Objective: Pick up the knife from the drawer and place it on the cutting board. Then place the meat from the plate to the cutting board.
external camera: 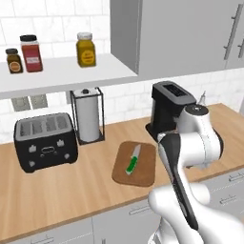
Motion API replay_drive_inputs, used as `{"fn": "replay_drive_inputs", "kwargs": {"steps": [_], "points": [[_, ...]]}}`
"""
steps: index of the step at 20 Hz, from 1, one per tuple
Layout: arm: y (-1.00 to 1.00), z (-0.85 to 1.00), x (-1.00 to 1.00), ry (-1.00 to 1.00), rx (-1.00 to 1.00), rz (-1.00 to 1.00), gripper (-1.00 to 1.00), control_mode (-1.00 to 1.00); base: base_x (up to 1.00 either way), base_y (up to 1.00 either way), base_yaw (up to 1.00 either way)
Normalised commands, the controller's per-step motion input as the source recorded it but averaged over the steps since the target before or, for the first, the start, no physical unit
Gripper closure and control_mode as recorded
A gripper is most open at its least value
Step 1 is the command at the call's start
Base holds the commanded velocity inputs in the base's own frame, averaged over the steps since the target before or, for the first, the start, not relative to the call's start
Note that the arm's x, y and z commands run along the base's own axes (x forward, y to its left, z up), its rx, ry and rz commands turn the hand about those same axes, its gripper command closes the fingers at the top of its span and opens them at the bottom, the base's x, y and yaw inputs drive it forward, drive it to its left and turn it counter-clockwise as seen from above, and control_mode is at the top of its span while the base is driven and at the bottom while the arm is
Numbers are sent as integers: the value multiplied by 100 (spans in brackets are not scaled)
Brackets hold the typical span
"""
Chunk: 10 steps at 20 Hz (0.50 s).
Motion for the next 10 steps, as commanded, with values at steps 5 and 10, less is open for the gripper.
{"fn": "replay_drive_inputs", "kwargs": {"steps": [5, 10], "points": [[22, -19, 8, 0, -2, 8, 100, -100, 13, 47, 16], [4, -29, 55, 0, 0, 7, 100, -100, 0, 0, 0]]}}
